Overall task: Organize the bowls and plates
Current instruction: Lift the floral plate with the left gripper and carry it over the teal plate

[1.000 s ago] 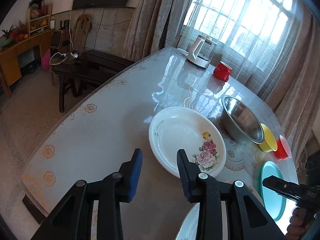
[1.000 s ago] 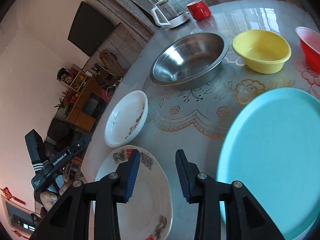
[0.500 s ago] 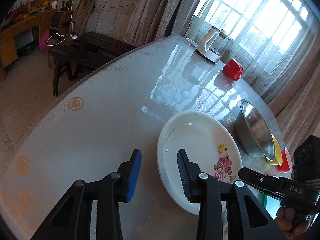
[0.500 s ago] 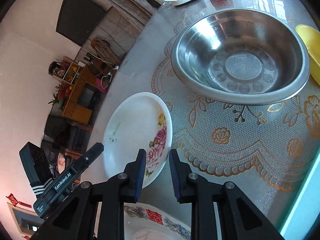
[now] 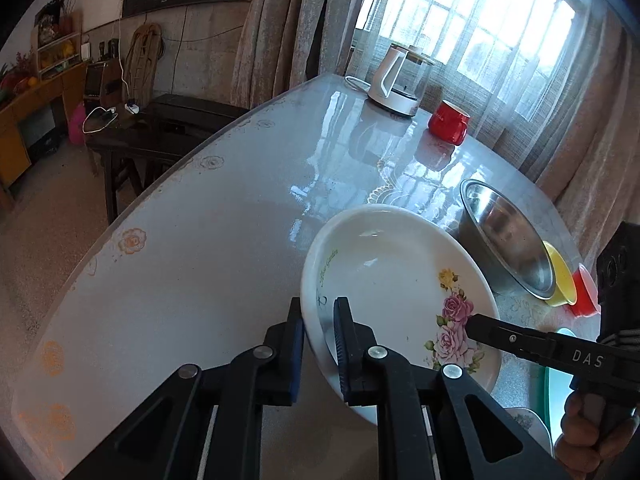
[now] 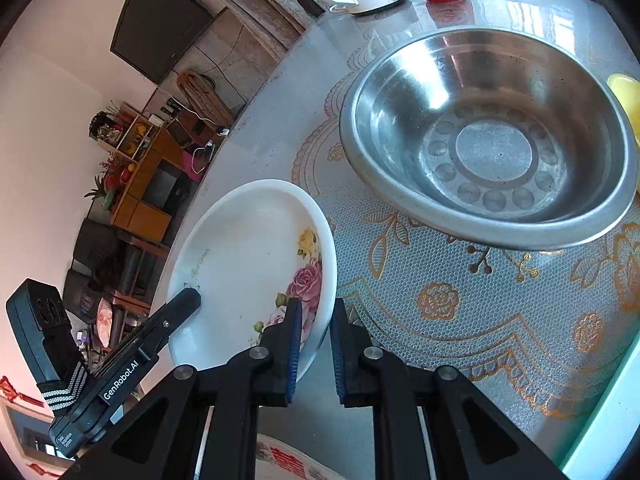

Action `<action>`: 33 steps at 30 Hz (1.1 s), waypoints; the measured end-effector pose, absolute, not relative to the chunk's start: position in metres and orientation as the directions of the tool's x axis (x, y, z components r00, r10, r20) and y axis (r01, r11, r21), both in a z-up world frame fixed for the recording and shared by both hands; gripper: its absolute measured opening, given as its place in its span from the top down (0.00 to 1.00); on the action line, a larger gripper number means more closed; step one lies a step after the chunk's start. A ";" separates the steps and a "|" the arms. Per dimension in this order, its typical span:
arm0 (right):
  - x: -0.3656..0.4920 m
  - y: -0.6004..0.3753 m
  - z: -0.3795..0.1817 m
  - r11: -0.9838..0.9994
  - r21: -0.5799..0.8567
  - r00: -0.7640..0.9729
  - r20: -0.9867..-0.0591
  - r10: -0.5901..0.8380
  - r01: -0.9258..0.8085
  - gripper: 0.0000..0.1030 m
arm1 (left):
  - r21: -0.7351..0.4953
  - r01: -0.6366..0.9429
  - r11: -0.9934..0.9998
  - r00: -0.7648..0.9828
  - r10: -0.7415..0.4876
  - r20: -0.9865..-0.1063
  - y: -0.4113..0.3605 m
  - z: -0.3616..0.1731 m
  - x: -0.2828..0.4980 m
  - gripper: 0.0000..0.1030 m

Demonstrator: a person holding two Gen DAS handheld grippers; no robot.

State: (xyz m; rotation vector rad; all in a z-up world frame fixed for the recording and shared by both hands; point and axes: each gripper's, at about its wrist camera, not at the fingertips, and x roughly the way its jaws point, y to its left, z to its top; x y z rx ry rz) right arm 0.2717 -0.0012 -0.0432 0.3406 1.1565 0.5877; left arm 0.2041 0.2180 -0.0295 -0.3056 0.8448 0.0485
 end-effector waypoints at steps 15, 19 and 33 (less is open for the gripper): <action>0.215 -0.089 -0.005 0.785 0.578 0.423 -0.669 0.611 -0.220 0.87 | -0.239 0.028 0.971 0.688 -0.192 -0.700 0.128 0.015 0.168 0.84; 0.194 -0.128 0.000 0.796 0.576 0.476 -0.655 0.587 -0.188 0.87 | -0.237 0.083 0.968 0.688 -0.228 -0.689 0.088 0.022 0.155 0.85; 0.139 -0.249 -0.024 0.861 0.509 0.578 -0.705 0.411 0.008 0.87 | -0.231 0.228 0.946 0.577 -0.322 -0.751 -0.038 -0.007 0.145 0.82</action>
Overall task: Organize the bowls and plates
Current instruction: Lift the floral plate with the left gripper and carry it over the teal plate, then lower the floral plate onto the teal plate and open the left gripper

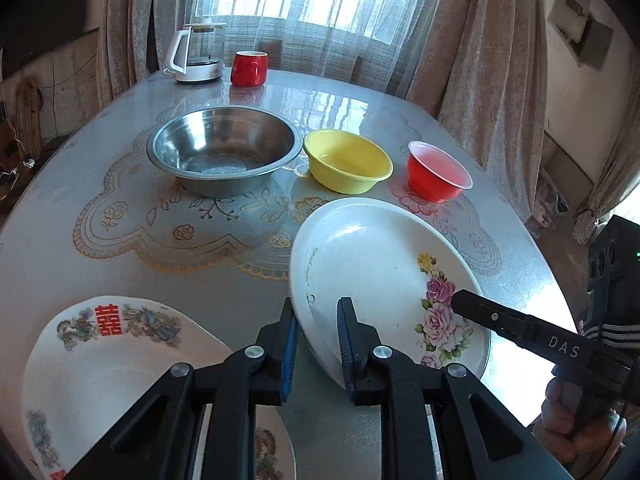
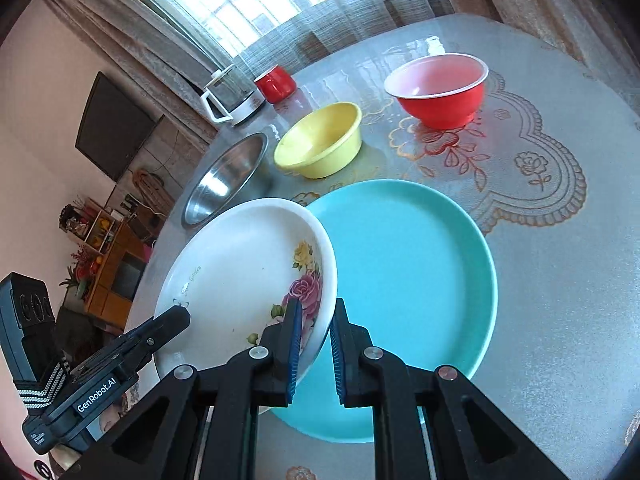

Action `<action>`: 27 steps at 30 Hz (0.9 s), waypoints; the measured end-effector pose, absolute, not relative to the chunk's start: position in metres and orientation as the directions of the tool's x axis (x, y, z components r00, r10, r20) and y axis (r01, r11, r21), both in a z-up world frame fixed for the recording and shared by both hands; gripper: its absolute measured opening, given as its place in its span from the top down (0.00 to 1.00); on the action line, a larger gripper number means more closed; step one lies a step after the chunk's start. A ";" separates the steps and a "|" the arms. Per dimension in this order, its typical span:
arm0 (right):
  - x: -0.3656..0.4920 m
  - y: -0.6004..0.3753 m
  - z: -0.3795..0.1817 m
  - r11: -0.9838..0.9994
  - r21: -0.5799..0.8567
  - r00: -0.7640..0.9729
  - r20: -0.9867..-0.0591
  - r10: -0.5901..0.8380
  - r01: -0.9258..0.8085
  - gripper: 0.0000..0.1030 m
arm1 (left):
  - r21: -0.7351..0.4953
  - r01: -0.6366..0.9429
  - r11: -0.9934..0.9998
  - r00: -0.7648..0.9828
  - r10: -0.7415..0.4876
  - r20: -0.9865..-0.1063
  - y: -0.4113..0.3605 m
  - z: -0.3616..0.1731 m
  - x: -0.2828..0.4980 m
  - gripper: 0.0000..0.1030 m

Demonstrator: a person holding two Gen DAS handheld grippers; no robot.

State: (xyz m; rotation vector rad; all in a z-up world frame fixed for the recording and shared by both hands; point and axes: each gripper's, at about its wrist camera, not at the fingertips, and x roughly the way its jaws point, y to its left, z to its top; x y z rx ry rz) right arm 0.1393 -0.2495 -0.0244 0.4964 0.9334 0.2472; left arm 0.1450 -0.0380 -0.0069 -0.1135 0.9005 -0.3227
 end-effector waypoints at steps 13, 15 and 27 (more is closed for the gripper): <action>0.147 -0.268 -0.050 0.926 0.369 0.589 -0.766 0.257 0.076 0.86 | -0.154 0.248 0.956 0.506 -0.263 -0.821 -0.081 -0.047 0.163 0.80; 0.147 -0.264 -0.050 0.944 0.325 0.599 -0.768 0.227 0.059 0.86 | -0.137 0.248 0.959 0.518 -0.251 -0.818 -0.082 -0.047 0.163 0.80; 0.142 -0.261 -0.048 0.961 0.274 0.605 -0.772 0.194 0.040 0.84 | -0.134 0.231 0.964 0.520 -0.239 -0.820 -0.079 -0.046 0.162 0.79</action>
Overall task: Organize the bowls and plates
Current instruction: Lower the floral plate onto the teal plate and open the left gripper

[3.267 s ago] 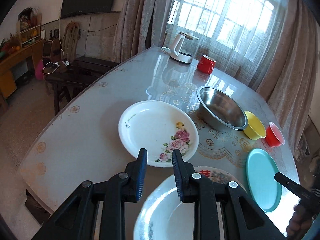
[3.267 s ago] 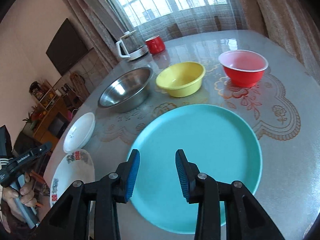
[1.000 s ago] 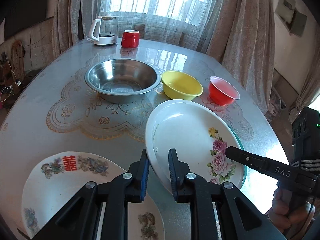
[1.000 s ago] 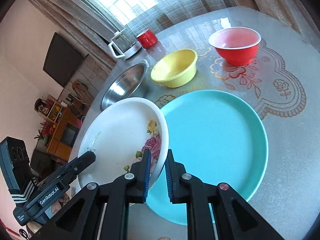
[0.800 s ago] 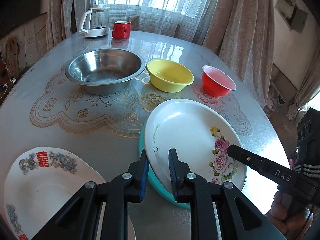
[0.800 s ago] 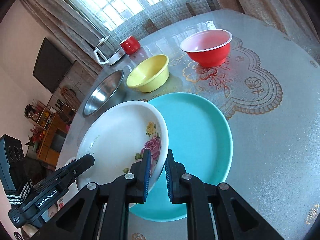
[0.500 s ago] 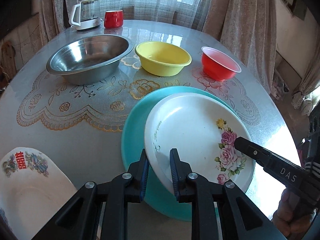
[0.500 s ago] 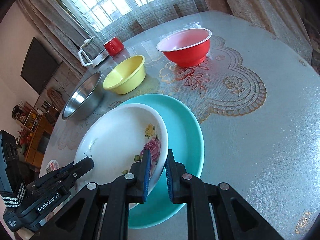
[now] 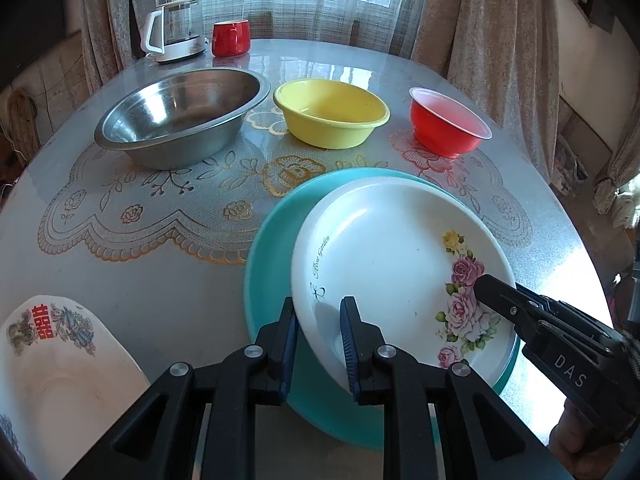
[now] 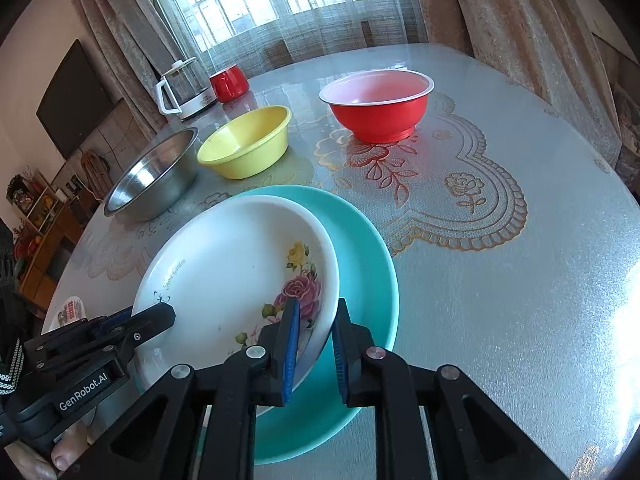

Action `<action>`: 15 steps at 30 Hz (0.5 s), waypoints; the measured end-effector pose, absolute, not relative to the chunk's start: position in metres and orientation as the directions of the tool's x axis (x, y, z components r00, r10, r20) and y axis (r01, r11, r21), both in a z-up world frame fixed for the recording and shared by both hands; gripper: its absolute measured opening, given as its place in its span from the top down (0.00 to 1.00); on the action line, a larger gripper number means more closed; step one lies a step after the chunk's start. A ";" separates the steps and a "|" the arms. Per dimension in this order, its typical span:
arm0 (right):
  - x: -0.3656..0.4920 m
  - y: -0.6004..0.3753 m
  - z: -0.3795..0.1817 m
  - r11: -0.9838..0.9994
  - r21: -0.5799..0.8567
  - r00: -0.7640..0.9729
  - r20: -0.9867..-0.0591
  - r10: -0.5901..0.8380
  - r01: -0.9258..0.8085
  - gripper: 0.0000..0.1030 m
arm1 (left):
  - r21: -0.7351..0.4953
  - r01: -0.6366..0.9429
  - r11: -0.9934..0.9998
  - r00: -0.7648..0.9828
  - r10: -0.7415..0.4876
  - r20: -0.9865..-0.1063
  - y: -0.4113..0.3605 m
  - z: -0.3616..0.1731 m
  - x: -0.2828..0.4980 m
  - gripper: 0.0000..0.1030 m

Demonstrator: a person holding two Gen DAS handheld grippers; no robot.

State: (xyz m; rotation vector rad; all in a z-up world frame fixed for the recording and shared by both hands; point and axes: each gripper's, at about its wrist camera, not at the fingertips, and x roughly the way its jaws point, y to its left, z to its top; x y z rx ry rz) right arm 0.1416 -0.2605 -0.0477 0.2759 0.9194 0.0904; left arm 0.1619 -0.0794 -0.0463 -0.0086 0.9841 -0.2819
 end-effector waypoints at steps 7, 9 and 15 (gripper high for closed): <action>0.141 -0.255 -0.046 0.970 0.237 0.588 -0.794 0.156 0.062 0.83 | -0.121 0.216 0.969 0.538 -0.222 -0.813 -0.078 -0.044 0.156 0.79; 0.140 -0.252 -0.045 0.974 0.217 0.586 -0.798 0.140 0.063 0.81 | -0.126 0.213 0.969 0.541 -0.224 -0.811 -0.076 -0.043 0.155 0.78; 0.127 -0.249 -0.028 0.983 0.164 0.634 -0.770 0.075 0.082 0.76 | -0.125 0.191 0.973 0.569 -0.214 -0.794 -0.069 -0.036 0.150 0.71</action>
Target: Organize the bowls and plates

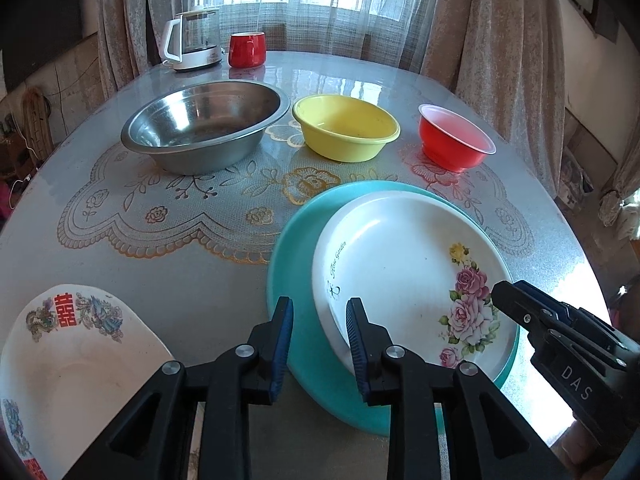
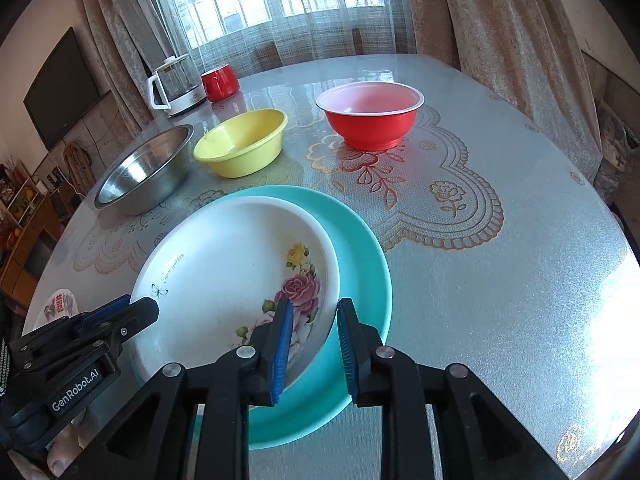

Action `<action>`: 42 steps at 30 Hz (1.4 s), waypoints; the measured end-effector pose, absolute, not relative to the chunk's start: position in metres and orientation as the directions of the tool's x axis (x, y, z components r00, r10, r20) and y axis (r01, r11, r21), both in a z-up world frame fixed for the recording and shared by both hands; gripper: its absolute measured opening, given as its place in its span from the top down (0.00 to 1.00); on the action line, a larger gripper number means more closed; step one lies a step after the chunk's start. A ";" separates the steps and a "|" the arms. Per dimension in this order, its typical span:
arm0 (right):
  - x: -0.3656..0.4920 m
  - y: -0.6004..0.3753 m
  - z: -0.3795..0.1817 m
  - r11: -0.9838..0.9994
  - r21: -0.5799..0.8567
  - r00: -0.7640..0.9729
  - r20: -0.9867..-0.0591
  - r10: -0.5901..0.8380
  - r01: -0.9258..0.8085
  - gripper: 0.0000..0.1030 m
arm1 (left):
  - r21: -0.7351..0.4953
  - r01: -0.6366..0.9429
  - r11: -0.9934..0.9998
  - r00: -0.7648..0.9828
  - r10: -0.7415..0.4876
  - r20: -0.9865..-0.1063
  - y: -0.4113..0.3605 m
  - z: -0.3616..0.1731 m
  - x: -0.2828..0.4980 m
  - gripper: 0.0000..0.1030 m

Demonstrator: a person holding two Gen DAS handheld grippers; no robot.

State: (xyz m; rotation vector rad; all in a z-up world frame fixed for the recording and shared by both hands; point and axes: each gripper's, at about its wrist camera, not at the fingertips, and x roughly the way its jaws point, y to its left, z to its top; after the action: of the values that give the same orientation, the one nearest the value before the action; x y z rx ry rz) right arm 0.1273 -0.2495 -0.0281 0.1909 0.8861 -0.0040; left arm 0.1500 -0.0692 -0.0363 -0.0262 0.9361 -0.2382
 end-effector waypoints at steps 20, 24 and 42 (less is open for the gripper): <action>0.108 -0.242 -0.010 0.987 0.134 0.677 -0.735 0.042 0.084 0.73 | -0.099 0.180 0.979 0.643 -0.193 -0.741 -0.051 -0.015 0.121 0.68; 0.103 -0.236 0.001 0.986 0.164 0.700 -0.709 0.089 0.041 0.70 | -0.093 0.180 0.979 0.659 -0.190 -0.728 -0.045 -0.009 0.112 0.68; 0.099 -0.151 -0.001 0.915 0.281 0.606 -0.686 0.402 -0.289 0.64 | -0.097 0.106 0.990 0.760 -0.143 -0.634 0.030 0.031 0.070 0.65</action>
State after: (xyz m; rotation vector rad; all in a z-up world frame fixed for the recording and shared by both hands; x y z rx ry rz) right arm 0.0992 -0.1508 -0.0009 0.1466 0.8287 0.4015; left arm 0.0703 0.0295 0.0313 -0.0560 0.6944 -0.1358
